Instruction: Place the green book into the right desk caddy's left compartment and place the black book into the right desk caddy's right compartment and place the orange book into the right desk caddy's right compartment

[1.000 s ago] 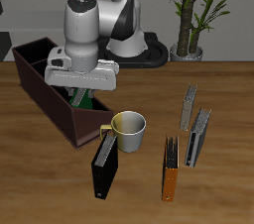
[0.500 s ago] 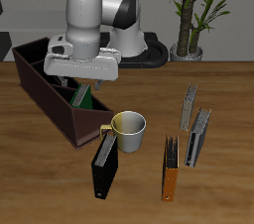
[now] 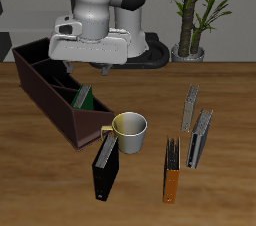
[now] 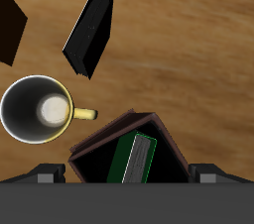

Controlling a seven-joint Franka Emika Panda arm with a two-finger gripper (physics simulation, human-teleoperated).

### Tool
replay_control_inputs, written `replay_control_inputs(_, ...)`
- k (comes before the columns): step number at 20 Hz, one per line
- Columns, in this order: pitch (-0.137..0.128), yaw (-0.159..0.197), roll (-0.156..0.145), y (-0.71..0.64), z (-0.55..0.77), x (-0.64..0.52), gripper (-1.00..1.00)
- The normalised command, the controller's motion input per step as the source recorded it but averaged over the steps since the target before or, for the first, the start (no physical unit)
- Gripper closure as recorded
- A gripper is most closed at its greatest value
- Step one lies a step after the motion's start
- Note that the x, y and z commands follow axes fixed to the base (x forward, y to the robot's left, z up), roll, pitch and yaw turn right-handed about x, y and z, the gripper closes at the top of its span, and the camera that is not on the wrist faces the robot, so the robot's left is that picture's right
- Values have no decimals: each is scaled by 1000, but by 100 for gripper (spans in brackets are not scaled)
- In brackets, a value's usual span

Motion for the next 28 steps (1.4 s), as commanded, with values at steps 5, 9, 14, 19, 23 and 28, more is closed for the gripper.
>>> replay_control_inputs(5,10,36,-17,52,226,276,-100)
replay_control_inputs(9,-2,4,-17,13,198,277,-100)
replay_control_inputs(14,15,22,14,-20,125,300,-100)
replay_control_inputs(19,21,-34,-10,-91,70,334,-100)
replay_control_inputs(23,21,-14,-29,-57,-55,330,-100)
replay_control_inputs(28,23,-1,-8,50,-119,310,-100)
